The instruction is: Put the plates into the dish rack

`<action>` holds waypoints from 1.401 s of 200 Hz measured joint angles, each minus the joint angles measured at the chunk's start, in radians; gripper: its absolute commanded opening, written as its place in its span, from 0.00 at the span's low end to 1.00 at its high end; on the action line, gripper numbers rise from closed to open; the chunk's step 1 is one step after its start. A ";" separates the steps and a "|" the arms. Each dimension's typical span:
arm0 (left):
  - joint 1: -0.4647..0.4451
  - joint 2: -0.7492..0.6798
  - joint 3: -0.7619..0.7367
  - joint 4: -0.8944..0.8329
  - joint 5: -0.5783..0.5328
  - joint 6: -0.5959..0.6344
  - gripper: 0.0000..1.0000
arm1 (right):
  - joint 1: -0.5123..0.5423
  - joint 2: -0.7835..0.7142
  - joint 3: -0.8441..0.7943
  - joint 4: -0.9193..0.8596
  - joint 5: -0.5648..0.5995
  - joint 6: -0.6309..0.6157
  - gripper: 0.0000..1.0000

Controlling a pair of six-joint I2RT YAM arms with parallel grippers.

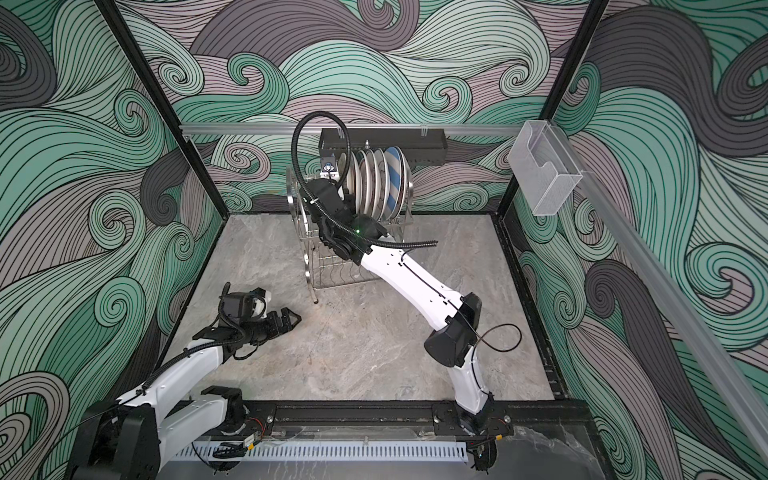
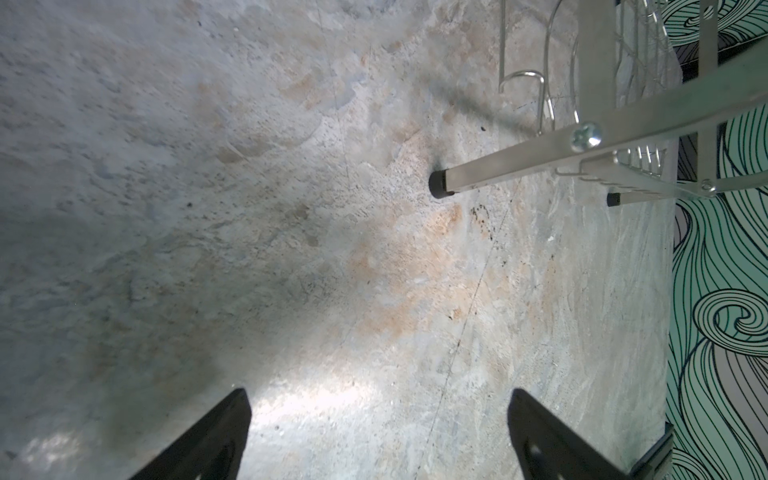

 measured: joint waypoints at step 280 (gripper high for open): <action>0.087 0.019 -0.145 0.583 -0.786 0.373 0.99 | -0.912 -1.177 -2.098 0.858 -0.283 -0.168 1.00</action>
